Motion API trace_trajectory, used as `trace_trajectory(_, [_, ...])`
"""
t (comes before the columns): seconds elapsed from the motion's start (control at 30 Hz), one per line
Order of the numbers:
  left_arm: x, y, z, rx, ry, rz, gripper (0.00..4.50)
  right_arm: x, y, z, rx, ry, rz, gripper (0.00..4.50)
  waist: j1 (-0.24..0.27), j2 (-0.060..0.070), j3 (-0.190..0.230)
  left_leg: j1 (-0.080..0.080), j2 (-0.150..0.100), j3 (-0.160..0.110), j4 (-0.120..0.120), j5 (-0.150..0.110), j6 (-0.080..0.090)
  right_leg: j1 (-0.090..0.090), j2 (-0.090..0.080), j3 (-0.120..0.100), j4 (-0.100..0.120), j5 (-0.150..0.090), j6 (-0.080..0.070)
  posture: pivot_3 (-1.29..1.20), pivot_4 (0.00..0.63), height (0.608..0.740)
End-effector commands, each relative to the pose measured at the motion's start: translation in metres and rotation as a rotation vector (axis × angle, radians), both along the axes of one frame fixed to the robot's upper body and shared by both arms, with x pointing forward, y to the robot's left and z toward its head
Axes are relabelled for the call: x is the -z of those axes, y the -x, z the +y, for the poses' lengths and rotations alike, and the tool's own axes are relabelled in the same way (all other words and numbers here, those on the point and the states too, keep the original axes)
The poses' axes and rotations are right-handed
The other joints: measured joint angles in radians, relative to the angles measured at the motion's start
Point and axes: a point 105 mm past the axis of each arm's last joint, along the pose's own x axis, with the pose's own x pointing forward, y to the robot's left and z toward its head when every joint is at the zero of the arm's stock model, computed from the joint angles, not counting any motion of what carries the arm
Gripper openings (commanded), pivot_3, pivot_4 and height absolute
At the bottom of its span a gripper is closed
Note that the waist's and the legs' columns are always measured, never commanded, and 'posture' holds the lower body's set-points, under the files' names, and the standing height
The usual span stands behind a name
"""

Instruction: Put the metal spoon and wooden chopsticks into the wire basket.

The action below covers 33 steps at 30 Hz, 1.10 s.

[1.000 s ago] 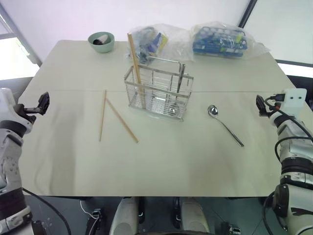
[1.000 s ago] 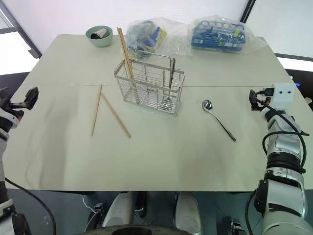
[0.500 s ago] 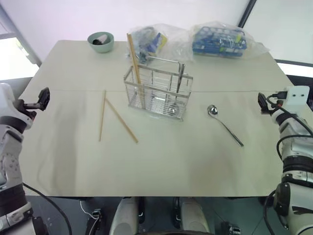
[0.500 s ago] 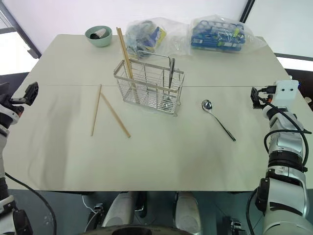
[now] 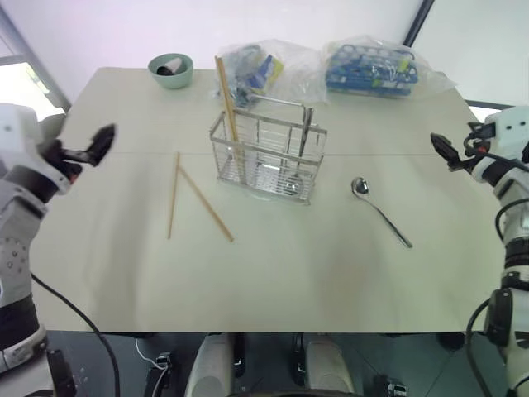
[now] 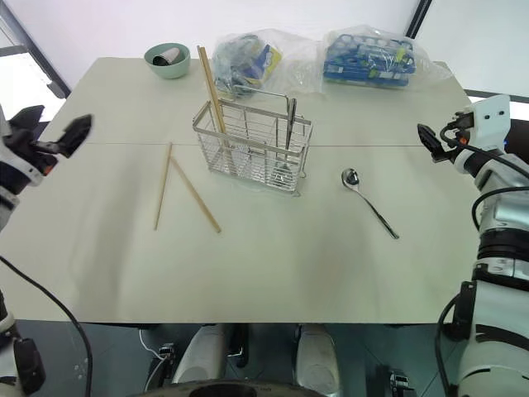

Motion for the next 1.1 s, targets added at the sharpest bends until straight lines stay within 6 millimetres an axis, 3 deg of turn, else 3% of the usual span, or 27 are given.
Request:
trace_trajectory(0.03, [-0.02, 0.018, -0.049, 0.24, -0.053, -0.053, 4.46, -0.006, 0.001, 0.017, -0.102, 0.093, 0.114, 4.1, -0.001, 0.0, 0.0, 0.0, 0.0, 0.0, 0.0, 0.0, 0.001, 0.0, 0.0, 0.0, 0.0, 0.0, 0.0, 0.0, 0.15, 0.708])
trace_trajectory(0.2, [-0.016, 0.019, -0.095, 0.454, -0.066, -0.017, 4.46, 0.022, 0.006, 0.047, -0.239, 0.114, 0.291, 4.1, 0.001, 0.0, 0.0, 0.0, 0.0, 0.0, 0.0, 0.0, 0.0, 0.0, 0.0, 0.0, 0.0, 0.0, 0.0, 0.0, 0.15, 0.708])
trace_trajectory(0.47, [0.0, 0.018, -0.138, 0.606, -0.136, 0.011, 4.46, 0.053, 0.013, 0.069, -0.271, 0.022, 0.422, 4.1, 0.005, 0.0, 0.0, 0.0, -0.001, 0.001, 0.0, 0.001, -0.002, 0.001, 0.001, 0.0, 0.0, 0.0, 0.0, 0.0, 0.15, 0.708])
trace_trajectory(0.8, [-0.006, 0.019, -0.147, 0.638, -0.118, -0.001, 4.46, 0.078, 0.03, 0.085, -0.306, -0.029, 0.501, 4.1, 0.005, 0.0, 0.0, 0.0, -0.001, 0.001, 0.0, 0.002, -0.002, 0.001, 0.001, 0.0, 0.0, 0.0, 0.0, 0.0, 0.15, 0.708])
trace_trajectory(0.9, [-0.009, 0.018, -0.146, 0.629, -0.111, -0.007, 4.5, 0.083, 0.031, 0.087, -0.307, -0.044, 0.513, 3.19, 0.005, 0.0, 0.0, 0.0, -0.001, 0.001, 0.0, 0.001, -0.002, 0.001, 0.001, 0.0, 0.0, 0.0, 0.0, 0.0, 0.15, 0.708])
trace_trajectory(1.1, [-0.013, 0.017, -0.147, 0.618, -0.095, -0.02, 4.5, 0.088, 0.032, 0.089, -0.308, -0.055, 0.524, 0.09, 0.005, 0.0, 0.0, 0.0, -0.001, 0.001, 0.0, 0.002, -0.002, 0.001, 0.001, 0.0, 0.0, 0.0, 0.0, 0.0, 0.15, 0.708])
